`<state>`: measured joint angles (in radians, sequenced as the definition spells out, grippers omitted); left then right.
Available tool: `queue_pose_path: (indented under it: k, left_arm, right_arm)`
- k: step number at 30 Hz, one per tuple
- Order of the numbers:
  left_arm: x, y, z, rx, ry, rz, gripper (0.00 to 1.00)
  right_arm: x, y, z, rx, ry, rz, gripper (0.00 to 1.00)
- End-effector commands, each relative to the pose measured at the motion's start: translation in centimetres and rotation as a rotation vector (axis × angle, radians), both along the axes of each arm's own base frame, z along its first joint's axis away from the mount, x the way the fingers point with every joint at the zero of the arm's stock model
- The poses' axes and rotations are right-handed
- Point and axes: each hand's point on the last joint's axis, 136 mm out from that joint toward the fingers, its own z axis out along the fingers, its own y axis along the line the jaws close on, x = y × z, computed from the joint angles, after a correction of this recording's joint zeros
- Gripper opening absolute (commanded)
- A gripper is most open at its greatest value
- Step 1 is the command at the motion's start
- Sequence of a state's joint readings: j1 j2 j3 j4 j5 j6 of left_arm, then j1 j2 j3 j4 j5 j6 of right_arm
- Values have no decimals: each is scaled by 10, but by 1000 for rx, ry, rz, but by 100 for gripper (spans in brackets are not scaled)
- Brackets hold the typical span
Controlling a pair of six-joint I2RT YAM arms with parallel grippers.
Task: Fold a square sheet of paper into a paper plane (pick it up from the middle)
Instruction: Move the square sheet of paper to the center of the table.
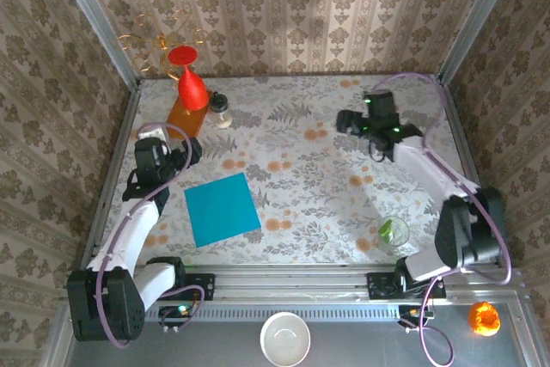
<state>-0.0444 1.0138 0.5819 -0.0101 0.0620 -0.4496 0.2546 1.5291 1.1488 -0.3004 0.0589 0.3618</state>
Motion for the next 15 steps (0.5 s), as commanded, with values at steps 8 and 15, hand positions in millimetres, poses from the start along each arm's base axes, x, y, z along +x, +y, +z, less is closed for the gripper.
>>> queue_pose_path:
  k: [8, 15]
  left_arm:
    - [-16, -18, -46, -227, 138, 33, 100]
    - [-18, 6, -53, -210, 179, 149, 98]
  right_arm:
    - [-68, 171, -73, -108, 363, 397, 88]
    - [-117, 265, -88, -70, 440, 660, 83]
